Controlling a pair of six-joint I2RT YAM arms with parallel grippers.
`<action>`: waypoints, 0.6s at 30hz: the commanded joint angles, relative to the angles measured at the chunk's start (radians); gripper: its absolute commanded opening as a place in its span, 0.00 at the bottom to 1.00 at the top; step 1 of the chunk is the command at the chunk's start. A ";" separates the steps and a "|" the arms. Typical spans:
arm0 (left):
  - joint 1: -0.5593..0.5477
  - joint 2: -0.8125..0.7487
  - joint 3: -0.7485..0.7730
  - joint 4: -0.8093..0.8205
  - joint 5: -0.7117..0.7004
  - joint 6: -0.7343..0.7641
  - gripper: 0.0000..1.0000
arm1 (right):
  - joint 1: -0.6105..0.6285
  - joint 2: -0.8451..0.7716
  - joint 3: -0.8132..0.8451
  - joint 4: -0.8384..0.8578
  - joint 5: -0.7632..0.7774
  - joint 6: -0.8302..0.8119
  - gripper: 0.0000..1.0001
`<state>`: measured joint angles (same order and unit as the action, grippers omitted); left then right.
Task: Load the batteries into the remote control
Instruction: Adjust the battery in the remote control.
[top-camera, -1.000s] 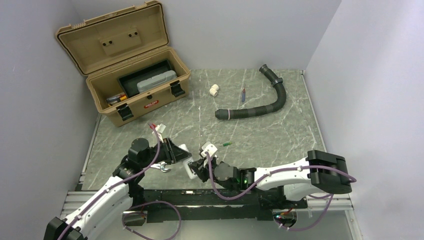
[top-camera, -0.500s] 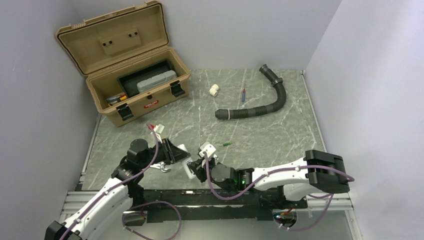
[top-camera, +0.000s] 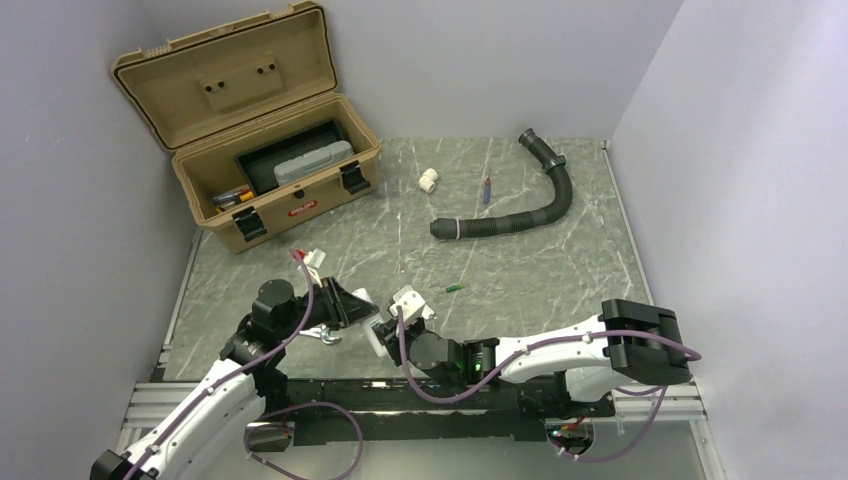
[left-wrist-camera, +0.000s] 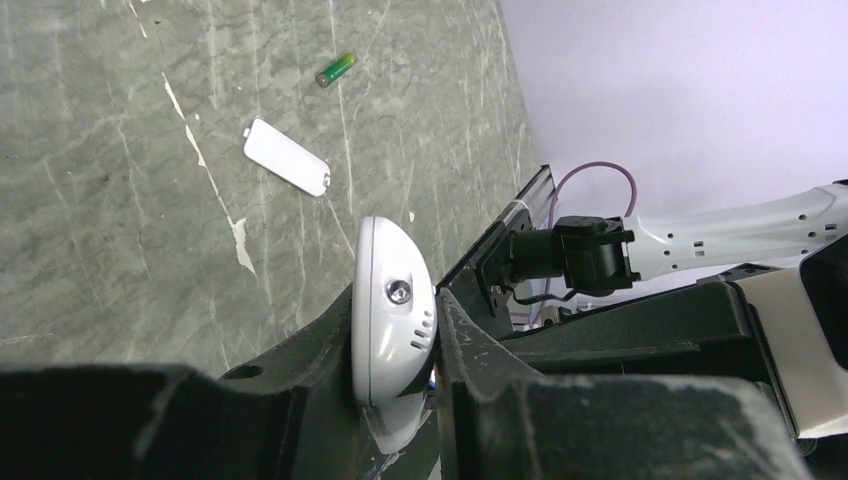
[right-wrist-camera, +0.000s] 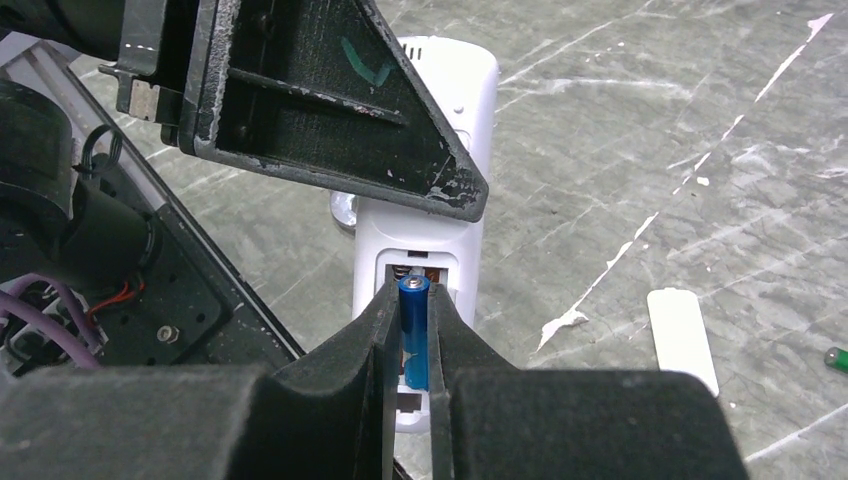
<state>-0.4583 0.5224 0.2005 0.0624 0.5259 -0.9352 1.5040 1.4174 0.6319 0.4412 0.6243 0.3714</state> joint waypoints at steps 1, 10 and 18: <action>0.014 -0.058 0.078 0.155 0.004 -0.048 0.00 | 0.013 0.041 -0.028 -0.262 0.077 0.032 0.07; 0.016 -0.085 0.086 0.129 -0.013 -0.039 0.00 | 0.016 0.051 -0.013 -0.301 0.089 0.048 0.10; 0.015 -0.080 0.082 0.131 -0.008 -0.040 0.00 | 0.019 0.055 0.005 -0.317 0.105 0.046 0.16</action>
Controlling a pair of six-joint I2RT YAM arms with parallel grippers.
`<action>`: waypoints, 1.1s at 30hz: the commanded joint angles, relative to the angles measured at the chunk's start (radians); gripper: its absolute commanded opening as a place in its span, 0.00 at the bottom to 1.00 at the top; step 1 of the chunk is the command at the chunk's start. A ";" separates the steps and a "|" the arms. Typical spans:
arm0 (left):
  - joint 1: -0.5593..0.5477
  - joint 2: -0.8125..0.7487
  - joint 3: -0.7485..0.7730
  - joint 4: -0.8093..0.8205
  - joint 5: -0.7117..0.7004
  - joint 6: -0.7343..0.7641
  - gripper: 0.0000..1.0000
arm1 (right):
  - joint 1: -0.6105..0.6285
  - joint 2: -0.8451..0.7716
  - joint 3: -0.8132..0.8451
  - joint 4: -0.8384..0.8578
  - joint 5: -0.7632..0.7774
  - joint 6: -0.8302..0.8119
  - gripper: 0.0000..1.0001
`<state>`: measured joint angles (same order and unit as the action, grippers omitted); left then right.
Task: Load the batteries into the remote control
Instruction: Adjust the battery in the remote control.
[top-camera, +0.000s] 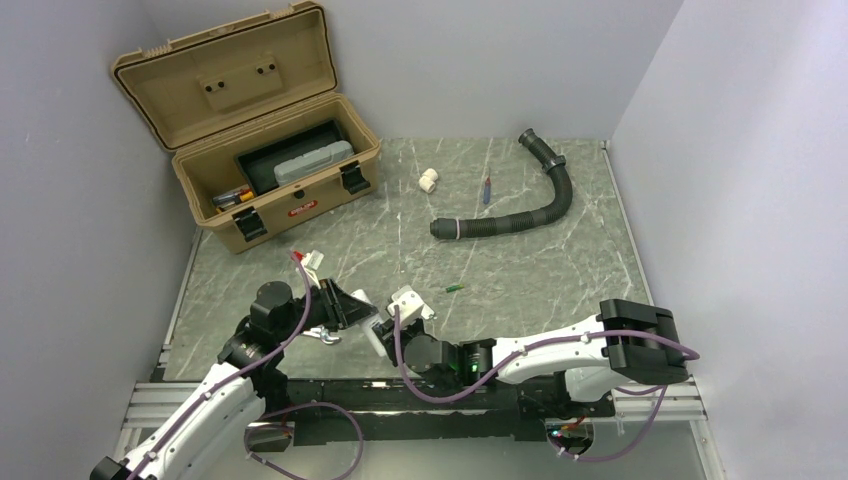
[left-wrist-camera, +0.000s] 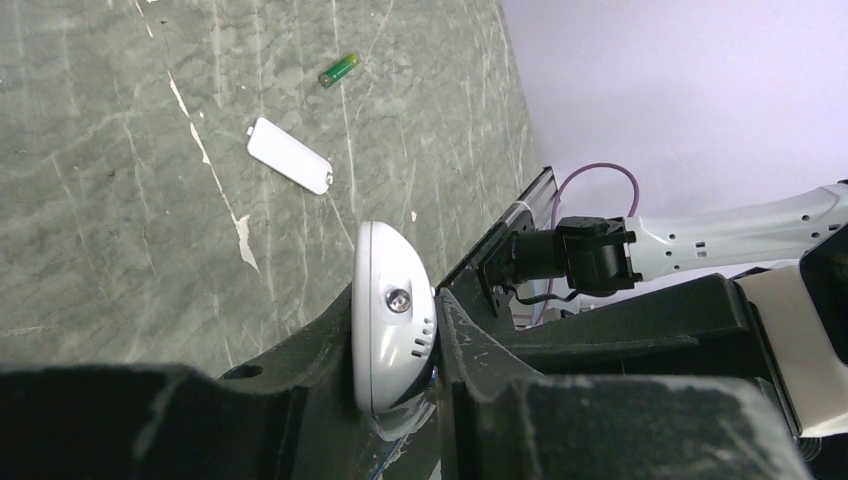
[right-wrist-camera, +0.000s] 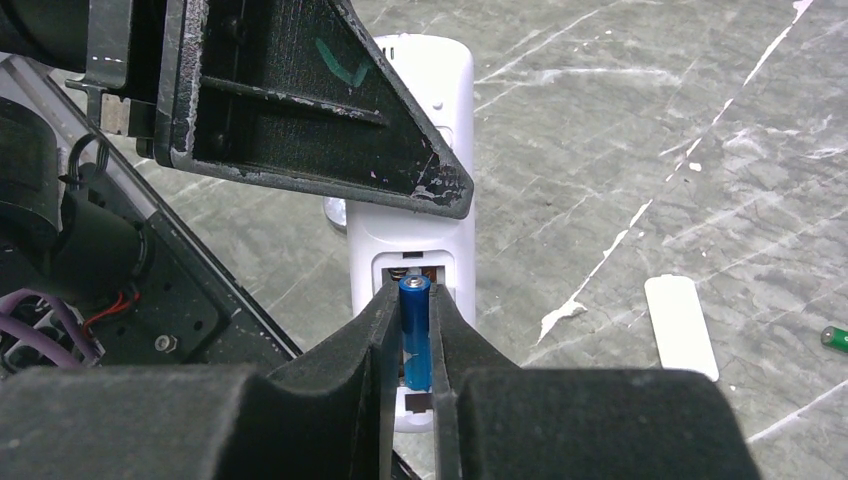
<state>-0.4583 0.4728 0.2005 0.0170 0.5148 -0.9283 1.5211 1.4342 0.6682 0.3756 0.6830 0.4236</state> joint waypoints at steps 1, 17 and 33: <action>0.015 -0.030 0.082 0.176 0.002 -0.047 0.00 | 0.003 0.038 -0.029 -0.257 0.048 -0.008 0.17; 0.017 -0.044 0.086 0.154 0.006 -0.007 0.00 | 0.004 0.025 -0.008 -0.313 0.073 0.009 0.29; 0.016 -0.003 0.062 0.178 0.022 -0.015 0.00 | 0.004 -0.119 -0.065 -0.194 -0.002 -0.060 0.32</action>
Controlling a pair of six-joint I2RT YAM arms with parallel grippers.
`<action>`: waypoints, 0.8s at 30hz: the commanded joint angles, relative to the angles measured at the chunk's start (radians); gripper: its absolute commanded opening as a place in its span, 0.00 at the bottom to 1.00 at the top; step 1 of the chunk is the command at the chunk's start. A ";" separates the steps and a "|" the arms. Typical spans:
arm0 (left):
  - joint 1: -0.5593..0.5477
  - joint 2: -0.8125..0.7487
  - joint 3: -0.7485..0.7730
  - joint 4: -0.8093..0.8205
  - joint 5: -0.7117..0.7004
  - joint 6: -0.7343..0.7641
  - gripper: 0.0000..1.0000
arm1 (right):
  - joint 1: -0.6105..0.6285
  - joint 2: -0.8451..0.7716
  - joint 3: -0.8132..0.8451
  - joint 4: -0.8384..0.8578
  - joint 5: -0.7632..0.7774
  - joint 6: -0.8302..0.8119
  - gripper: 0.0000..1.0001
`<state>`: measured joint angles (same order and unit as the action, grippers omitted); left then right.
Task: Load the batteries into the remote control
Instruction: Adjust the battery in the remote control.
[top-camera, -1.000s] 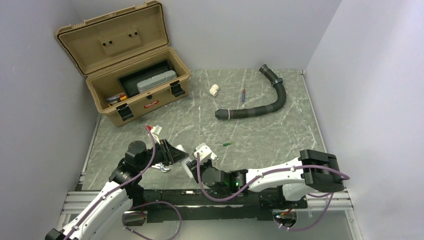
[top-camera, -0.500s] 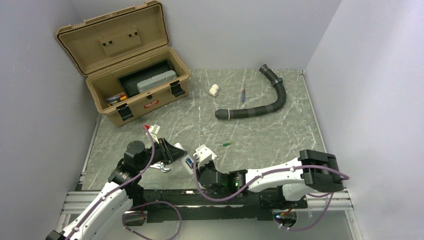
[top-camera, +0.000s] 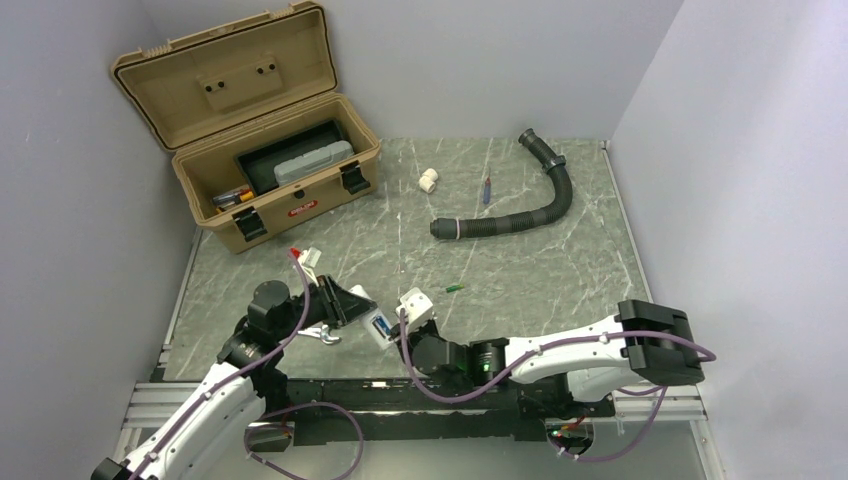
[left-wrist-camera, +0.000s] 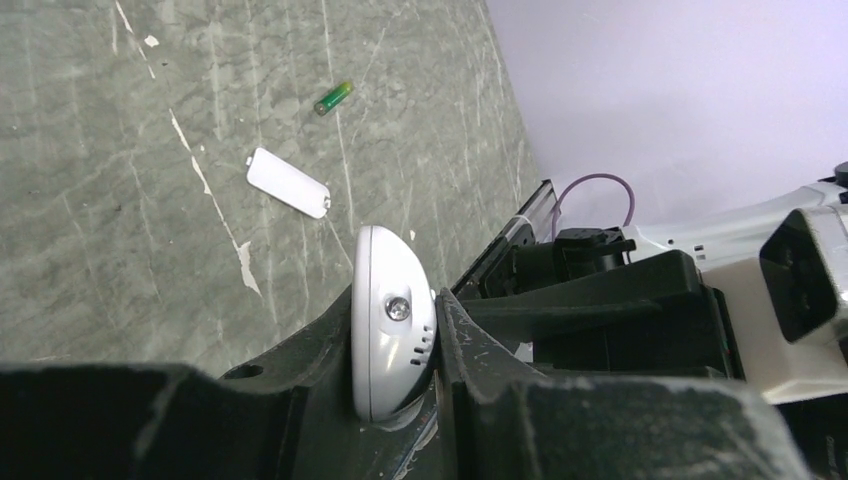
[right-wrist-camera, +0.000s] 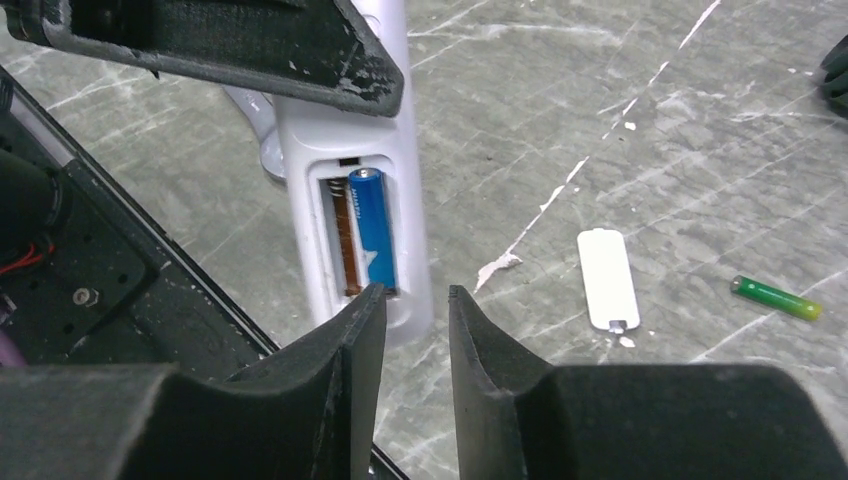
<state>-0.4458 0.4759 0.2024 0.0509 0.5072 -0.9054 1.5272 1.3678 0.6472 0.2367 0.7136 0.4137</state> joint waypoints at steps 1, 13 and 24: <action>0.003 -0.004 0.058 0.147 0.028 -0.038 0.00 | -0.002 -0.065 -0.050 -0.048 -0.036 -0.055 0.33; 0.003 0.022 0.054 0.159 0.042 -0.040 0.00 | -0.003 -0.197 -0.078 0.048 -0.050 -0.110 0.35; 0.003 0.034 0.048 0.163 0.057 -0.039 0.00 | -0.013 -0.229 -0.027 0.114 -0.129 -0.263 0.26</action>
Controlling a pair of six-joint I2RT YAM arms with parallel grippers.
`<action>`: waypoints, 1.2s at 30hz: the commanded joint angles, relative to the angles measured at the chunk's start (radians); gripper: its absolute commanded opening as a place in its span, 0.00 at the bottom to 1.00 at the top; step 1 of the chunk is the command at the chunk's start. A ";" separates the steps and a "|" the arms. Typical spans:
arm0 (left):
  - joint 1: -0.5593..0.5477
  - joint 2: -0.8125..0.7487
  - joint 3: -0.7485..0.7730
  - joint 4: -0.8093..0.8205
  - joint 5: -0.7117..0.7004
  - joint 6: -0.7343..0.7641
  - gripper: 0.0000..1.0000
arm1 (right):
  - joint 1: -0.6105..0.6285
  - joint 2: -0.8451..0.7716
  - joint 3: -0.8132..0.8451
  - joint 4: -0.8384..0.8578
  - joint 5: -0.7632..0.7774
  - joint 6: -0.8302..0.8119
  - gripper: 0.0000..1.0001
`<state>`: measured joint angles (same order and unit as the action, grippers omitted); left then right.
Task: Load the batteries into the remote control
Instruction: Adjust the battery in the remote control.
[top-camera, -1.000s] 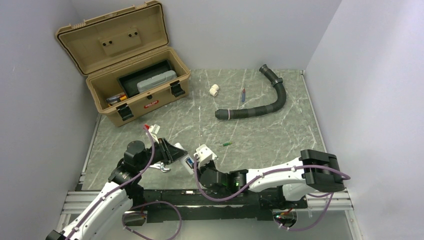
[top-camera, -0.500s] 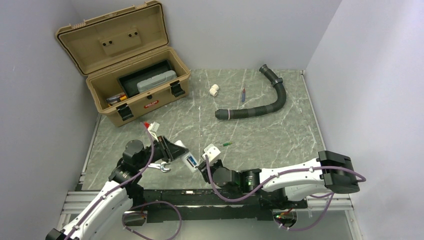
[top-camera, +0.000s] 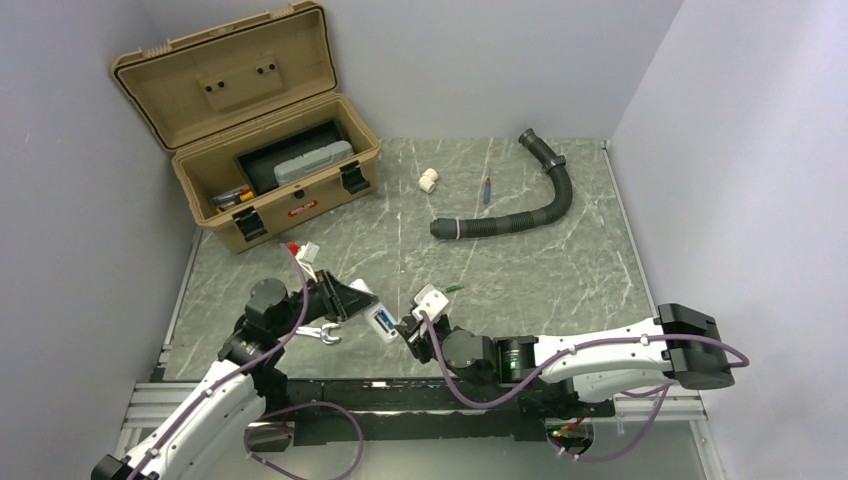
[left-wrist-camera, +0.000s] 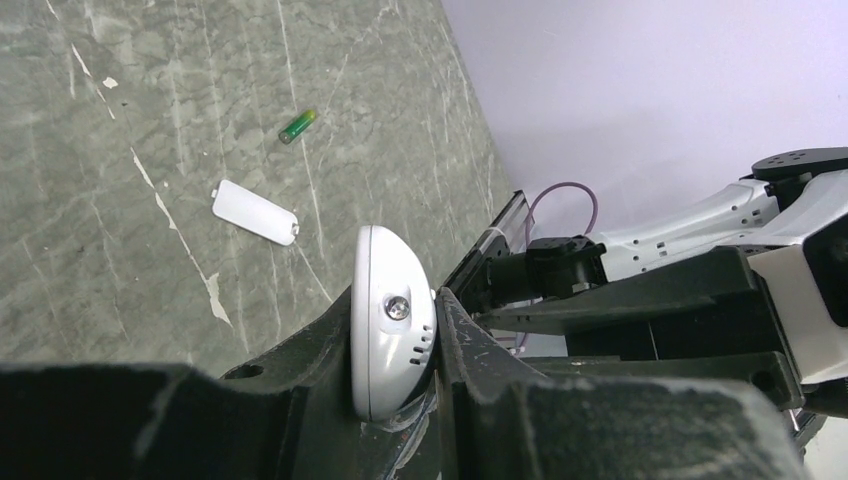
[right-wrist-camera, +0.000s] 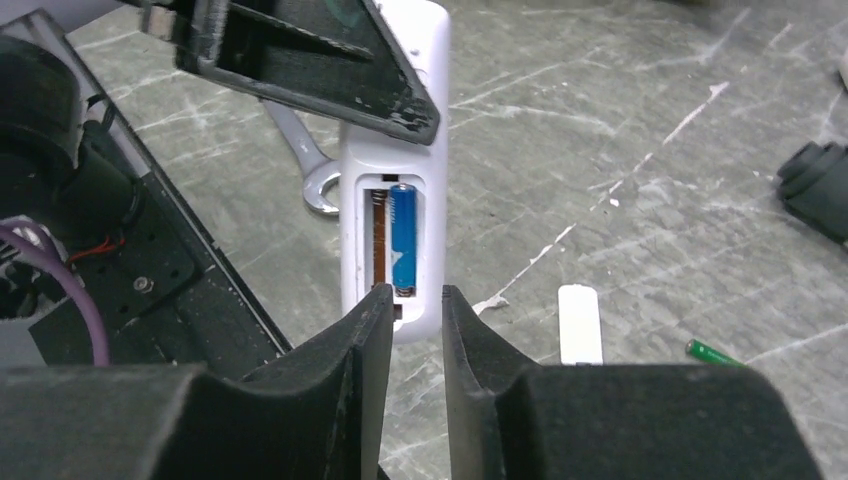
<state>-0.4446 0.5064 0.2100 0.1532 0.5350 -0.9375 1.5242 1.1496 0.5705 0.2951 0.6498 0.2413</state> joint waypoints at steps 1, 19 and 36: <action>0.002 0.006 0.041 0.063 0.034 -0.007 0.00 | -0.016 -0.012 0.049 0.063 -0.109 -0.121 0.25; -0.017 0.184 0.126 0.036 0.301 0.139 0.00 | -0.201 -0.288 -0.005 -0.262 -0.906 -0.775 0.20; -0.101 0.318 0.201 -0.028 0.319 0.235 0.00 | -0.252 -0.180 0.096 -0.375 -0.962 -1.020 0.38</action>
<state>-0.5358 0.8192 0.3656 0.0998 0.8185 -0.7368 1.3003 0.9699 0.6102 -0.0704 -0.2703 -0.7250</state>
